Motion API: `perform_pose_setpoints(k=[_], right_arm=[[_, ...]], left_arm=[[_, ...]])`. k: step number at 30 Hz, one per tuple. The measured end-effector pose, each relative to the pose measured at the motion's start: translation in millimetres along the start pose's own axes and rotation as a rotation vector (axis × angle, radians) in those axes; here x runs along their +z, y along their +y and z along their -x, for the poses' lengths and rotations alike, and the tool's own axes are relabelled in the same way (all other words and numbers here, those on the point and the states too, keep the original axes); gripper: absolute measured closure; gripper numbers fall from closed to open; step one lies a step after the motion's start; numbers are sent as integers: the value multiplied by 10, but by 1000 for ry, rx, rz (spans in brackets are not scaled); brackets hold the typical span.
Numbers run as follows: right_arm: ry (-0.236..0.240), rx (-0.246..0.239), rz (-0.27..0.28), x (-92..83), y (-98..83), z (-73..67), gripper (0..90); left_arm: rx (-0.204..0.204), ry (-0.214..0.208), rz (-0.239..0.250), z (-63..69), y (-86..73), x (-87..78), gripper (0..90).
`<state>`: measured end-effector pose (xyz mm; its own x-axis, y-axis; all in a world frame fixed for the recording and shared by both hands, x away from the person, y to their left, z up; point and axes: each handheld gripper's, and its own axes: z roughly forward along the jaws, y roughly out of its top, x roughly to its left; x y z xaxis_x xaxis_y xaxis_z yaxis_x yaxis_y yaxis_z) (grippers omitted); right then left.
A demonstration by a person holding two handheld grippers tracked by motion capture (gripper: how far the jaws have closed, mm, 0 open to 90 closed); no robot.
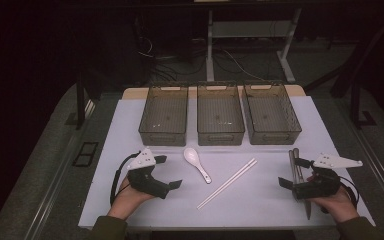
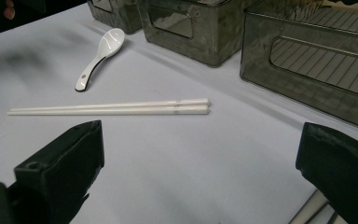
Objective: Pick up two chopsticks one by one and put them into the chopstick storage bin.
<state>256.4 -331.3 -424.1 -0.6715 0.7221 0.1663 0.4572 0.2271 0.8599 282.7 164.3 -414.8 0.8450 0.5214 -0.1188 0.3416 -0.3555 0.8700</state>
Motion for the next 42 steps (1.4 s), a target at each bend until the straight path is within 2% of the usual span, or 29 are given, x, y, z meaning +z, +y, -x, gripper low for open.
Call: perform_pose_setpoints(k=[11,15,28,35,42], right_arm=[[6,7,2,2,-2,14,9],[0,1,1,-2,1,-2,9],[-2,3,-5,16,5,-8,9],[-2,4,-4,18,6,-8,9],[-6,6,-5,24,8,-8,9]], left_arm=[[-7,5,-2,0,39,43,13],[-1,9,-6,21,63,76,54],[3,-21,8,49,148,194,187],[1,-23,-2,87,214,307,243],[14,-52,-9,145,291,435,308]])
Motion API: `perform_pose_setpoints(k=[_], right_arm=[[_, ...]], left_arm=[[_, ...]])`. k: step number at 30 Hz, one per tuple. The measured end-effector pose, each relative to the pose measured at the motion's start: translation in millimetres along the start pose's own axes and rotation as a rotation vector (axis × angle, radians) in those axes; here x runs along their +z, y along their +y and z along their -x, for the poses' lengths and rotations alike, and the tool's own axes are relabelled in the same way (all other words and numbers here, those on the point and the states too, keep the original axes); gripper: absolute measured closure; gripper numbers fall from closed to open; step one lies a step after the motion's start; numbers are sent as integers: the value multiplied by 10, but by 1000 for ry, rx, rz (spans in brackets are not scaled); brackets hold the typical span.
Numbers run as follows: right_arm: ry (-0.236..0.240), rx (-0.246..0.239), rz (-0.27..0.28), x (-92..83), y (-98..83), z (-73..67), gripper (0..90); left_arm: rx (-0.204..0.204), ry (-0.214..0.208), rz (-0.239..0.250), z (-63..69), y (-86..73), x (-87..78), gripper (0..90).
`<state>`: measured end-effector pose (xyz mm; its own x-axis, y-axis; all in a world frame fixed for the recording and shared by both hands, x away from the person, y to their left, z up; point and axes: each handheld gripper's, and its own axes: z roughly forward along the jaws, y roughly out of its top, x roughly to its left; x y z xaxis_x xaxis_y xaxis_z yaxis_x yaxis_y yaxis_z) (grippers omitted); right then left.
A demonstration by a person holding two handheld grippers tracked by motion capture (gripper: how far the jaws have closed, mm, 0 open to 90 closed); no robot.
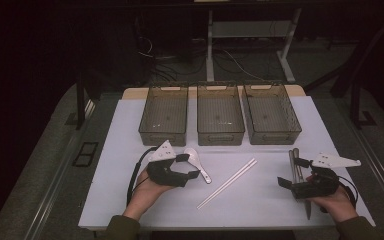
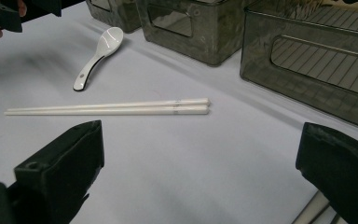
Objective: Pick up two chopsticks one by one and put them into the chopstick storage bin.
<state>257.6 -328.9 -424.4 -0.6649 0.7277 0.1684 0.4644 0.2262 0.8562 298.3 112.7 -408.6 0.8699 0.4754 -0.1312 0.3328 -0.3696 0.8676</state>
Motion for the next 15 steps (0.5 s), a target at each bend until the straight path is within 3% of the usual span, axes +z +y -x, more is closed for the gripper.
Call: perform_pose_setpoints(k=[15], right_arm=[[1,1,3,-3,-2,5,9]], left_arm=[[38,-42,-34,124,134,367,438]])
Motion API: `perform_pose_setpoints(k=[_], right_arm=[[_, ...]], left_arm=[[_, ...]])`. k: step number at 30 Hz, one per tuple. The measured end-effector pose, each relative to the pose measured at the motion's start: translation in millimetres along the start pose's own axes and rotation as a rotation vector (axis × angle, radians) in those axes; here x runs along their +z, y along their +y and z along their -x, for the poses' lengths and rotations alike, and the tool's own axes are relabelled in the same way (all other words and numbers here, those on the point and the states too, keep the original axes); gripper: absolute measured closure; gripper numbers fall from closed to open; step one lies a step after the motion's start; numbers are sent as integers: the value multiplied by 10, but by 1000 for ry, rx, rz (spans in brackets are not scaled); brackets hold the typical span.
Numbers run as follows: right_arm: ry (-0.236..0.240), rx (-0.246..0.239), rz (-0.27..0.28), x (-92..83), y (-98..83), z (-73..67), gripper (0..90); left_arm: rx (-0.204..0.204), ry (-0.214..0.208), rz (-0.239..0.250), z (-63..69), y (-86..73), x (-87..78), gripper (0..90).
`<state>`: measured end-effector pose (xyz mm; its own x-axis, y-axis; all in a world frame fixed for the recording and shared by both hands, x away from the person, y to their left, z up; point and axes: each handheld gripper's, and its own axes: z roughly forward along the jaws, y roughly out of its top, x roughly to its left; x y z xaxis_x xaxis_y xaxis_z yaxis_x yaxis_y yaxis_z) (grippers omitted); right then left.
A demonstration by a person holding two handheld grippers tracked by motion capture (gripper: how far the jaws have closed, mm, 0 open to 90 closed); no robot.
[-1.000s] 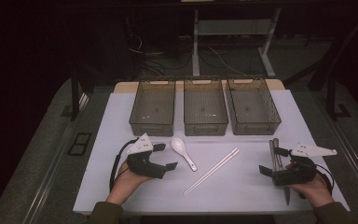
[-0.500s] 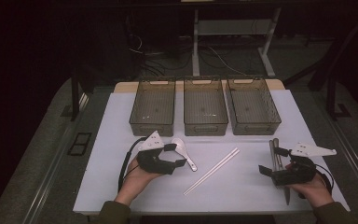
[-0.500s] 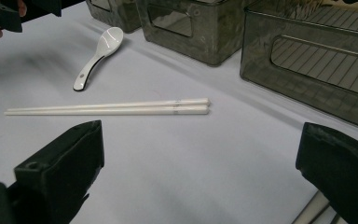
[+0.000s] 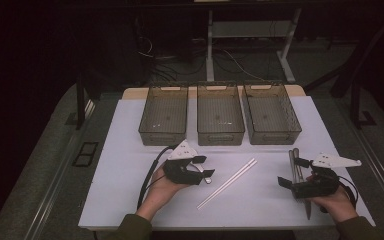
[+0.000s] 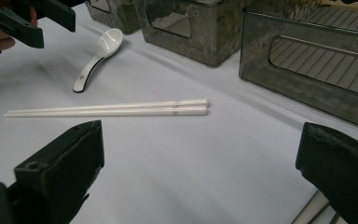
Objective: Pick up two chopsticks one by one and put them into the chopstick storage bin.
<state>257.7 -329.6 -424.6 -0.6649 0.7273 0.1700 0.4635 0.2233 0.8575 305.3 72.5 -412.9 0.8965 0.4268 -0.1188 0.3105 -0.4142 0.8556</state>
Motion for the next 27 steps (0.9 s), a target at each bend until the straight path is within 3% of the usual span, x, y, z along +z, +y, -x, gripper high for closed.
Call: perform_pose_setpoints(k=[27], right_arm=[[-3,-4,-6,0,-4,7,9]], left_arm=[[-3,0,-102,157,91,636,648]])
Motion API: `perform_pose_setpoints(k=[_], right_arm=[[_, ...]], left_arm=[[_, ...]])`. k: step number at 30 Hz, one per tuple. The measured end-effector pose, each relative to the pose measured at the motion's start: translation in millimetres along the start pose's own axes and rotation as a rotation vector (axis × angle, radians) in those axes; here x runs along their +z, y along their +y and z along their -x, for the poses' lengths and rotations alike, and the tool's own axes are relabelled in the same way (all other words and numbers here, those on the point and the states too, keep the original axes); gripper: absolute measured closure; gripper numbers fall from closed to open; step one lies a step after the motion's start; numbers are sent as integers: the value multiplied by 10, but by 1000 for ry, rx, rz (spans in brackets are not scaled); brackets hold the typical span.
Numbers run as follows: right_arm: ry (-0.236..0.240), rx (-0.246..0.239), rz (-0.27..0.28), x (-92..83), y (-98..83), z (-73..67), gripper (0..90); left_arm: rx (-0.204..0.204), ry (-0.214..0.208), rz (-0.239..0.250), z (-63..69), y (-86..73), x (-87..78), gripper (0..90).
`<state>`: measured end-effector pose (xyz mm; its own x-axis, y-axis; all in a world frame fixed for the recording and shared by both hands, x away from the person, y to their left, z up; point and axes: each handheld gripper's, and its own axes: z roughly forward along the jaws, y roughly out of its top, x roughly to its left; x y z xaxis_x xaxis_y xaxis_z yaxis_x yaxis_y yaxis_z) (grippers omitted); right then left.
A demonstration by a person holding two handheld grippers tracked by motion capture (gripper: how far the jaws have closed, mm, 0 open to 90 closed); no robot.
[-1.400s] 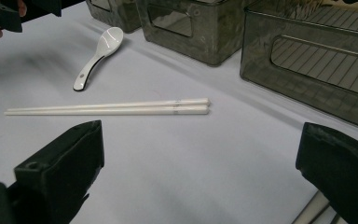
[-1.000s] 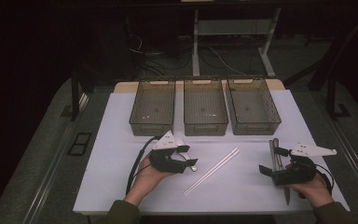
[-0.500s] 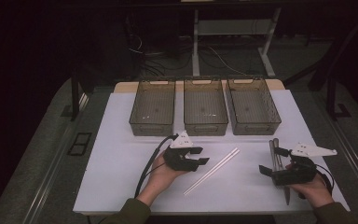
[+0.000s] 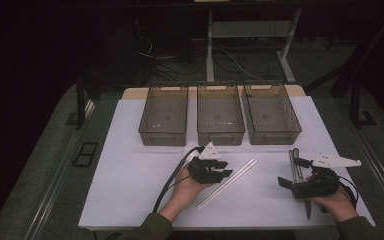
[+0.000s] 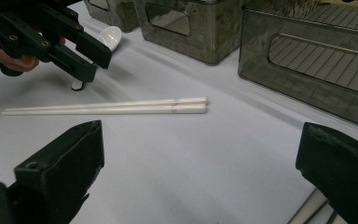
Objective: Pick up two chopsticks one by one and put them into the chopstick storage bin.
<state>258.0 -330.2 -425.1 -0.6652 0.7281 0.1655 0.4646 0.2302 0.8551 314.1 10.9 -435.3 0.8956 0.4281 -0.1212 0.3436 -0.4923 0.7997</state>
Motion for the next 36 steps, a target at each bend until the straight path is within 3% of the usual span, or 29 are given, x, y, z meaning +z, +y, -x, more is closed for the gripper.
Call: perform_pose_setpoints(k=[3,15,16,25,31,36], right_arm=[[1,1,1,-2,0,-2,9],[2,3,2,-8,-1,-3,9],[2,3,1,-9,-1,-4,9],[3,2,2,-11,-1,-5,9],[2,0,3,-13,-1,-4,9],[3,2,3,-16,-3,-3,9]], left_arm=[[11,-1,-13,12,1,63,669],[-23,2,-34,75,-11,230,742],[-6,3,-51,72,-11,229,744],[-12,9,-64,78,-29,261,773],[2,22,-99,62,-43,263,780],[-14,24,-90,63,-52,276,794]])
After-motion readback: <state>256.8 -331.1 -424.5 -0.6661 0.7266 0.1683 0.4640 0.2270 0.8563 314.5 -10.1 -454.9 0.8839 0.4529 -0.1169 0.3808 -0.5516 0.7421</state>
